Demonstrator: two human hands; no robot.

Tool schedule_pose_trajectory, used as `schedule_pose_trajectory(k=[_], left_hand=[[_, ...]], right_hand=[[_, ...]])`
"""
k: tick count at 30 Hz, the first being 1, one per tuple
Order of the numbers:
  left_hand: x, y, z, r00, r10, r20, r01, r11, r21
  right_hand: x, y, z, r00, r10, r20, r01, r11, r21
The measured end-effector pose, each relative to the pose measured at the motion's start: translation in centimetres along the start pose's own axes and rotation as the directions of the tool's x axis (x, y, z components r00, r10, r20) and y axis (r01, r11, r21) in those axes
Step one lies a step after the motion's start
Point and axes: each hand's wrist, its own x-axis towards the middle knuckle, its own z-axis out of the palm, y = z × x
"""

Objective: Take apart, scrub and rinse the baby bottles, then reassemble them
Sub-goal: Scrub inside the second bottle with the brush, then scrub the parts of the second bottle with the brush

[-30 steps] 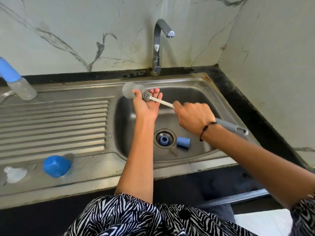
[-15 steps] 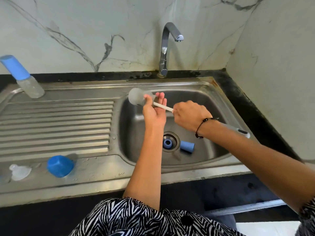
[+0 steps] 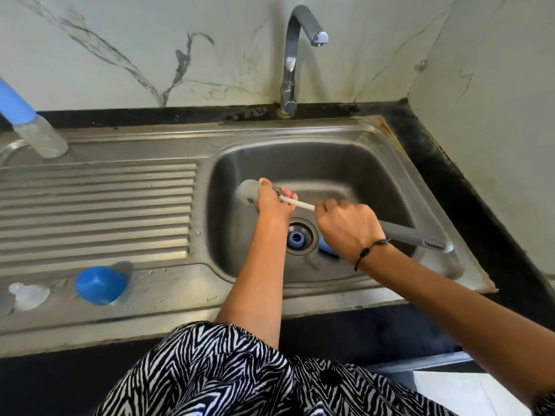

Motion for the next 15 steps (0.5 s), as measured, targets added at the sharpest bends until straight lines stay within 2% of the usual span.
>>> schedule_pose_trajectory(k=[3, 5, 8, 10, 12, 14, 15], left_hand=[[1.6, 0.3, -1.0, 0.987, 0.128, -0.095, -0.106, 0.973, 0.204], [2.7, 1.1, -2.1, 0.974, 0.186, -0.128, -0.133, 0.931, 0.341], [3.7, 1.7, -3.7, 0.963, 0.23, -0.138, -0.091, 0.763, 0.64], [4.5, 1.1, -5.0, 0.955, 0.279, -0.097, -0.075, 0.546, 0.834], [4.3, 0.4, -6.1, 0.968, 0.249, -0.038, -0.022, 0.235, 0.972], [3.0, 0.2, -6.7, 0.98, 0.197, -0.033, 0.044, -0.05, 0.998], [2.4, 0.2, -6.7, 0.983, 0.183, -0.033, 0.064, -0.162, 0.985]], right_hand=[[-0.2, 0.4, -0.5, 0.998, 0.035, 0.058, -0.033, 0.999, -0.026], [-0.4, 1.0, -0.6, 0.986, 0.051, 0.158, -0.054, 0.998, 0.014], [0.9, 2.4, 0.4, 0.911, 0.148, 0.385, -0.202, 0.974, 0.104], [1.8, 3.0, 1.8, 0.889, 0.187, 0.418, -0.248, 0.964, 0.096], [2.4, 3.1, 3.0, 0.871, 0.196, 0.45, -0.284, 0.949, 0.137], [2.5, 2.8, 3.6, 0.862, 0.172, 0.477, -0.282, 0.944, 0.17], [2.6, 2.8, 3.8, 0.861, 0.153, 0.484, -0.272, 0.944, 0.186]])
